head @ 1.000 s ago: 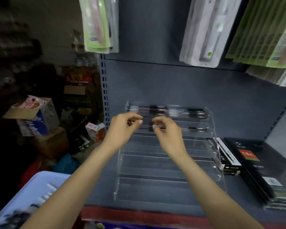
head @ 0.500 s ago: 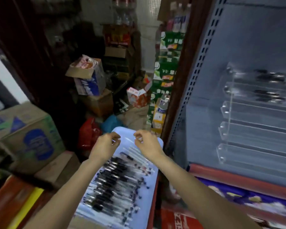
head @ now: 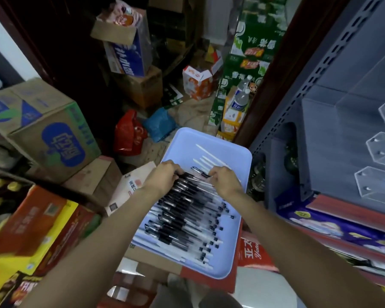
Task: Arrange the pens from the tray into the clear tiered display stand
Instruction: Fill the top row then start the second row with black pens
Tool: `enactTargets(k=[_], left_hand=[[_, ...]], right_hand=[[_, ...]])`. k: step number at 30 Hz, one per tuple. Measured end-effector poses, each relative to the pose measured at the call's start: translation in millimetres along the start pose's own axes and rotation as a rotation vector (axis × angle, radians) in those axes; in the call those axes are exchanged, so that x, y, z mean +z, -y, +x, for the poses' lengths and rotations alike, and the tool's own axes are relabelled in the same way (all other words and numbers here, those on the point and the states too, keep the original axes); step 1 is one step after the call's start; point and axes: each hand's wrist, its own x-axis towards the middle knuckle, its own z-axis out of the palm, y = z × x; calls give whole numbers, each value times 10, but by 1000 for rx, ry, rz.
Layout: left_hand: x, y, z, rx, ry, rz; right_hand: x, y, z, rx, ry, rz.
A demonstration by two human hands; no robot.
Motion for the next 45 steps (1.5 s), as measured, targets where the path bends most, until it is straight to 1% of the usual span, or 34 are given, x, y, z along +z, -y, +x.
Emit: enactTargets(k=[4, 7, 10, 14, 16, 18, 21, 27, 32, 35, 37, 42, 45], left_hand=[[-21, 59, 93, 29, 34, 9], [-59, 82, 130, 40, 77, 74], [-85, 115, 157, 35, 77, 144], [-153, 115, 192, 46, 89, 160], [-187, 108, 209, 46, 87, 126], [-208, 97, 219, 55, 79, 38], [-281, 55, 182, 86, 46, -157], [-612, -246, 104, 116, -143, -655], [-954, -809, 165, 145, -295, -852], [-1100, -1275, 225, 202, -348, -900], [-1173, -1627, 282, 252, -374, -876], [-1271, -2773, 342, 508, -505, -432], [-1185, -3523, 399, 616, -507, -323]], right_hand=[[-27, -9, 40, 14, 13, 7], [-49, -12, 27, 22, 17, 14], [-49, -11, 22, 14, 30, -22], [-47, -61, 18, 6, 29, -37], [-65, -75, 17, 11, 29, -21], [-98, -64, 10, 7, 21, 8], [-183, -15, -18, -13, 5, 71], [-613, 131, -113, -76, -59, 196], [-1149, 276, -275, -153, -204, 357], [-1490, 266, -422, -214, -297, 452], [-1748, 179, -527, -239, -369, 558], [-2484, -287, -880, -290, -584, 924], [-2914, -728, -1167, -339, -666, 1096]])
